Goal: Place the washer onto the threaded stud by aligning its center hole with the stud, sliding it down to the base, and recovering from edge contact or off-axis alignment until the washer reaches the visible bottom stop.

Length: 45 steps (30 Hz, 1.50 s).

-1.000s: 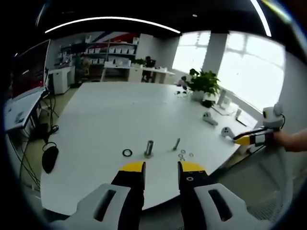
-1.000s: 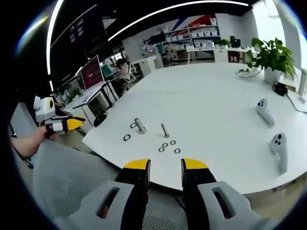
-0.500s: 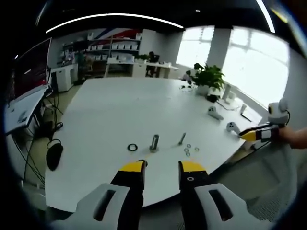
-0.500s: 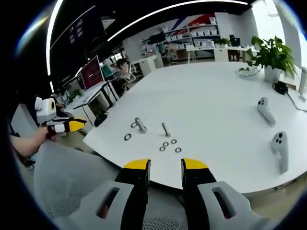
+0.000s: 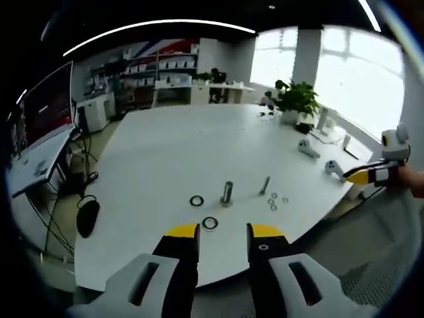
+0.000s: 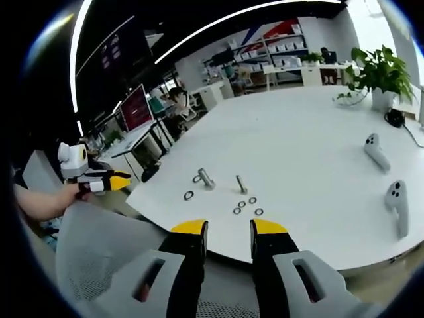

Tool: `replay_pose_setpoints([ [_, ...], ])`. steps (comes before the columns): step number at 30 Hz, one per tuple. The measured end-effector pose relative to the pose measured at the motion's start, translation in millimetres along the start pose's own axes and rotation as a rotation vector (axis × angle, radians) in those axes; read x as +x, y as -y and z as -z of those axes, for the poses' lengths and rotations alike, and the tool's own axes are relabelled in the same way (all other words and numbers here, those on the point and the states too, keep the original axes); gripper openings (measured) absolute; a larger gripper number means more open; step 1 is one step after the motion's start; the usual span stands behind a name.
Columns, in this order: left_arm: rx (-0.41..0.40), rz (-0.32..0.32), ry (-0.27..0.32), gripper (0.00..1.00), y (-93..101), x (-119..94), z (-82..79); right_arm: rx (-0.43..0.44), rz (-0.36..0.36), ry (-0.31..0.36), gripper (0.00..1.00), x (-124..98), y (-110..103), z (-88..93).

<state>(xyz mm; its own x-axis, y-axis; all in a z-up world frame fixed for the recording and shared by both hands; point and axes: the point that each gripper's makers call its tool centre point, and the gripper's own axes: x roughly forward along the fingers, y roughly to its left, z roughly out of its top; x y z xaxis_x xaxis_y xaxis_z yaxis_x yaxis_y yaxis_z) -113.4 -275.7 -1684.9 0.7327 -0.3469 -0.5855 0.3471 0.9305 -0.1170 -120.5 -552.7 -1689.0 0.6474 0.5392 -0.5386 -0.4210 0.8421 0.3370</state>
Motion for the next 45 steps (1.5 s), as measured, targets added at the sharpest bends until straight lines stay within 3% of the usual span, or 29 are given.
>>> replay_pose_setpoints([
  [17, 0.002, -0.007, 0.002, 0.26, -1.7, -0.2, -0.6, -0.017, -0.028, -0.018, 0.28, 1.8, -5.5, 2.1],
  [33, 0.007, 0.007, 0.002, 0.26, 0.9, 0.9, -1.8, -0.025, 0.004, -0.033, 0.28, 1.6, 0.7, 5.0],
  [45, 0.013, 0.008, -0.011, 0.26, 1.1, 1.3, 0.8, -0.033, 0.018, -0.063, 0.35, 1.9, 3.9, 11.4],
])
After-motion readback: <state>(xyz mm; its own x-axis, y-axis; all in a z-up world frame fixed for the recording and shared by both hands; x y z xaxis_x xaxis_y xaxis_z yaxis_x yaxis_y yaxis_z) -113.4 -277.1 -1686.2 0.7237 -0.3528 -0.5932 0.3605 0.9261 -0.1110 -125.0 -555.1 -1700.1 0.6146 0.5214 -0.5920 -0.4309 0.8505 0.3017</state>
